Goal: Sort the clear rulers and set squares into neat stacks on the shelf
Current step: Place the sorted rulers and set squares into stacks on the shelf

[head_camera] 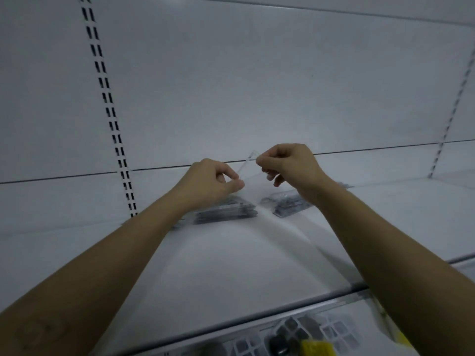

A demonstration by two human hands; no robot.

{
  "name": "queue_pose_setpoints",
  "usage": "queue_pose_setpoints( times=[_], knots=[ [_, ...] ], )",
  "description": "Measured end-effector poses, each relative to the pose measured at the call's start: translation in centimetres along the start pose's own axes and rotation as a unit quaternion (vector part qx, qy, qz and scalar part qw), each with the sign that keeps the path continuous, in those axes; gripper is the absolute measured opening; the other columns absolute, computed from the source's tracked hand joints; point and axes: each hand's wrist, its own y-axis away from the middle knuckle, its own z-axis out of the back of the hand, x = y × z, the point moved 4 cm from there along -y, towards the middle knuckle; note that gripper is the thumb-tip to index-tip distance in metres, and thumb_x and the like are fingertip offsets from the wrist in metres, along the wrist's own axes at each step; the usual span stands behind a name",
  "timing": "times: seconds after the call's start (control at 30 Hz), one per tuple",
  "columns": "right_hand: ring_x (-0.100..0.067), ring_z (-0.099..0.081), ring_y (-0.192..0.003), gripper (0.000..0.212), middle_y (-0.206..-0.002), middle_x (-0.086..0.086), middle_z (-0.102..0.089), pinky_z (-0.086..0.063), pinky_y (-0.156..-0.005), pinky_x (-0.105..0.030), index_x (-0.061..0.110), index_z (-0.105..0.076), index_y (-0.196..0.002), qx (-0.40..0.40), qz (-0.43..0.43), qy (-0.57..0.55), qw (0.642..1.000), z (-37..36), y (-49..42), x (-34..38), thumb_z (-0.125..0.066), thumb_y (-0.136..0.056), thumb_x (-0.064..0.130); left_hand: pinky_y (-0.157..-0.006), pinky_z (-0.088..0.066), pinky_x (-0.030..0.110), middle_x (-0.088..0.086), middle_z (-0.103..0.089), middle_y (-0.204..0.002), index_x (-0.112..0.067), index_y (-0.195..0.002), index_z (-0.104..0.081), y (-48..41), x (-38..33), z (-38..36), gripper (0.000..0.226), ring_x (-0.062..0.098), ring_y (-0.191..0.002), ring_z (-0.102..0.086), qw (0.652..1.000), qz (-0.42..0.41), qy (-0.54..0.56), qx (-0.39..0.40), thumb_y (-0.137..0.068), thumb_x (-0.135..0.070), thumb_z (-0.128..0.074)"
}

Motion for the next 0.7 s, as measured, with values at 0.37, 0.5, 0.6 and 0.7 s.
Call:
queue_pose_setpoints(
  times=[0.37,0.5,0.6,0.7],
  knots=[
    [-0.013,-0.062,-0.059,0.012,-0.075,-0.008,-0.07,-0.052,-0.054,-0.025,0.007,-0.072,-0.087,0.058,0.01,0.047,0.997,-2.1,-3.6,-1.1,-0.07,-0.086,0.019,-0.049,-0.031,0.018,-0.008,-0.044,-0.054,-0.026,-0.079,-0.073,-0.1,2.9,-0.3,0.008,0.006,-0.048,-0.036,0.992,0.034,0.023,-0.117,-0.08,-0.034,-0.073],
    [-0.017,-0.058,-0.051,0.013,-0.069,-0.009,-0.067,-0.049,-0.048,-0.025,0.003,-0.07,-0.082,0.046,-0.009,0.023,0.999,-3.4,-4.3,-0.7,-0.07,-0.085,0.015,-0.071,-0.049,0.03,-0.008,-0.057,-0.086,-0.028,-0.114,-0.065,0.8,3.7,0.1,0.04,0.009,-0.074,-0.055,0.988,-0.015,-0.055,-0.141,-0.078,-0.045,-0.072],
    [-0.017,-0.056,-0.049,0.016,-0.067,-0.012,-0.064,-0.047,-0.046,-0.026,-0.002,-0.067,-0.082,0.066,-0.054,-0.061,0.994,-5.0,-3.9,-0.5,-0.069,-0.086,0.014,-0.079,-0.047,0.03,-0.009,-0.058,-0.106,-0.028,-0.123,-0.058,1.2,3.1,0.0,0.055,0.011,-0.093,-0.056,0.972,-0.052,-0.182,-0.137,-0.077,-0.056,-0.067],
    [-0.017,-0.059,-0.053,0.026,-0.073,-0.011,-0.065,-0.049,-0.05,-0.026,-0.003,-0.066,-0.09,0.101,-0.083,-0.112,0.985,-6.3,-2.5,-0.6,-0.067,-0.088,0.023,-0.078,-0.044,0.028,-0.009,-0.064,-0.103,-0.025,-0.12,-0.061,1.4,2.5,0.2,0.04,0.013,-0.091,-0.059,0.955,-0.07,-0.231,-0.172,-0.086,-0.047,-0.061]
  ],
)
